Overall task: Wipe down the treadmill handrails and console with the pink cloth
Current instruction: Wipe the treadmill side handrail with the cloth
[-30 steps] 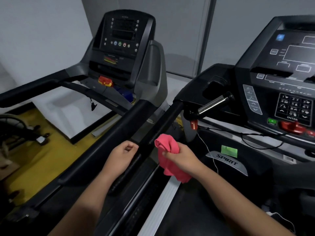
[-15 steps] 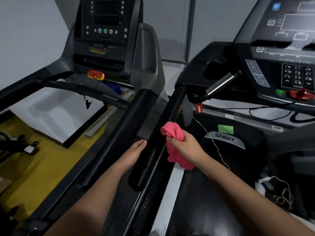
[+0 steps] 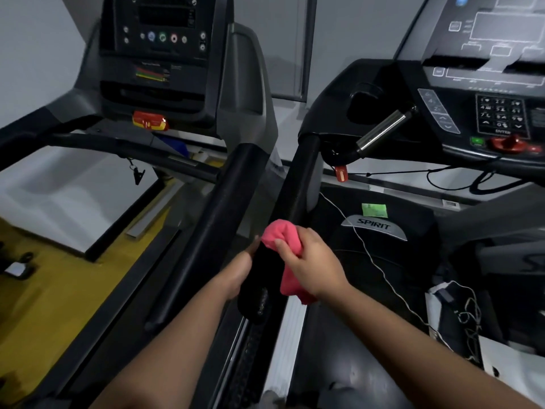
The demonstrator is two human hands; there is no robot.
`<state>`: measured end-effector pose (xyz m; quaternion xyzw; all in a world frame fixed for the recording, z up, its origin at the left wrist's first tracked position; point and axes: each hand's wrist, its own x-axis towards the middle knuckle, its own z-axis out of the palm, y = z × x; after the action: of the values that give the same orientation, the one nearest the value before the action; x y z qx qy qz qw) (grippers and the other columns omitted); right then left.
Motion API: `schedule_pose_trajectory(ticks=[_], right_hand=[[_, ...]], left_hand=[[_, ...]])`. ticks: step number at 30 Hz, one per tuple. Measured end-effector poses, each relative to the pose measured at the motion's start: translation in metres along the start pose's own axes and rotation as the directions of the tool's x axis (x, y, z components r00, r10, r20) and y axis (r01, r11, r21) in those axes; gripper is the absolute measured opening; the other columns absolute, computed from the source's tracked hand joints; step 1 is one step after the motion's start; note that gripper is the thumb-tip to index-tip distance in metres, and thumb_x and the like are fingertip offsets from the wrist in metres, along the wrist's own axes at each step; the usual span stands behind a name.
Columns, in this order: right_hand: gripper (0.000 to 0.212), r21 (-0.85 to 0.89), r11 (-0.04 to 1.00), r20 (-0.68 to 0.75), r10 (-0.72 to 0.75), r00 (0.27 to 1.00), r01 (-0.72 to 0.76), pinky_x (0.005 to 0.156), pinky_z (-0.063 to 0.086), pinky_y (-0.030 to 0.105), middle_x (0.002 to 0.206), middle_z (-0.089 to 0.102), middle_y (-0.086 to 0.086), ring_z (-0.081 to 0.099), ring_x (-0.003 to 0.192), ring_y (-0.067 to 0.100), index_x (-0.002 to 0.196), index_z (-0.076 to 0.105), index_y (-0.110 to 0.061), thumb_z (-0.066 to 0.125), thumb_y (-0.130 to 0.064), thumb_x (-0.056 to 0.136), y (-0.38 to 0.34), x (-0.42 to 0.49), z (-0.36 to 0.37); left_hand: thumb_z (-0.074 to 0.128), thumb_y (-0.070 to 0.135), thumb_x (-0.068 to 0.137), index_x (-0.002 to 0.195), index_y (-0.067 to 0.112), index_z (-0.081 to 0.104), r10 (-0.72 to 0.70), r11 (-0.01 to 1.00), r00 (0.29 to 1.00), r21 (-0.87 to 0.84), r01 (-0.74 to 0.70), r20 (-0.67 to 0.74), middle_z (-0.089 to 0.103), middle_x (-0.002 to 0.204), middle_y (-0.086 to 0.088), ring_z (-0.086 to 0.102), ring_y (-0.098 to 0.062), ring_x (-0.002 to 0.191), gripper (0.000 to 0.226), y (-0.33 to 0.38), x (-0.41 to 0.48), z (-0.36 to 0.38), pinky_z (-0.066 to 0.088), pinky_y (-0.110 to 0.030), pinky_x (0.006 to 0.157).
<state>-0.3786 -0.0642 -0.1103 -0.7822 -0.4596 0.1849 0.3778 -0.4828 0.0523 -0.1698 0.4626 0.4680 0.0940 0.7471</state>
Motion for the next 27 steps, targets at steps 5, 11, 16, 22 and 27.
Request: schedule_pose_trajectory(ticks=[5,11,16,22,27], right_hand=[[0.050,-0.075,0.994,0.073,-0.071,0.995,0.077,0.082,0.047,0.027,0.129,0.052,-0.012,0.057,0.109,0.011,0.135,0.040,-0.035,0.051,-0.052,0.089,-0.001,-0.020,0.015],[0.046,-0.229,0.967,0.149,-0.078,0.986,0.111,0.081,0.048,0.034,0.115,0.047,-0.003,0.058,0.102,0.023,0.135,0.044,-0.031,0.045,-0.049,0.094,-0.001,-0.020,0.038],[0.040,-0.171,0.977,0.166,-0.095,0.981,0.123,0.075,0.047,0.031,0.108,0.048,-0.005,0.058,0.096,0.018,0.134,0.047,-0.033,0.045,-0.041,0.095,0.000,-0.035,0.050],[0.032,-0.248,0.926,0.274,-0.213,0.938,0.283,0.070,0.044,0.030,0.102,0.052,-0.002,0.059,0.089,0.019,0.125,0.055,-0.025,0.047,-0.031,0.095,0.005,-0.027,0.032],[0.030,-0.376,0.904,0.172,-0.148,0.974,0.204,0.067,0.049,0.036,0.107,0.049,0.003,0.060,0.087,0.026,0.118,0.059,-0.015,0.045,-0.029,0.096,-0.005,-0.004,0.042]], left_hand=[[0.037,0.040,0.101,0.091,0.011,0.070,0.010,1.000,0.999,0.018,-0.010,-0.035,0.072,0.070,-0.006,0.068,-0.018,0.065,0.045,-0.024,0.003,-0.015,0.051,-0.031,0.065],[0.037,0.015,0.098,0.076,0.010,0.061,0.046,0.994,0.999,0.097,-0.045,-0.013,0.066,0.059,-0.002,0.064,-0.011,0.053,0.032,-0.034,-0.003,-0.014,0.050,-0.021,0.052],[0.034,0.032,0.102,0.092,0.017,0.063,0.048,0.989,0.997,0.146,-0.038,-0.064,0.064,0.083,-0.010,0.062,-0.016,0.073,0.034,-0.031,-0.011,-0.011,0.046,-0.023,0.064],[0.034,0.038,0.102,0.126,0.024,0.052,0.063,0.988,0.997,0.147,-0.057,-0.038,0.060,0.114,-0.008,0.057,-0.026,0.108,0.034,-0.035,-0.009,-0.016,0.042,-0.036,0.096],[0.032,0.020,0.099,0.079,0.011,0.064,0.027,0.987,0.994,0.163,-0.010,-0.106,0.067,0.074,-0.010,0.063,-0.021,0.072,0.039,-0.041,0.003,-0.020,0.049,-0.036,0.073]])
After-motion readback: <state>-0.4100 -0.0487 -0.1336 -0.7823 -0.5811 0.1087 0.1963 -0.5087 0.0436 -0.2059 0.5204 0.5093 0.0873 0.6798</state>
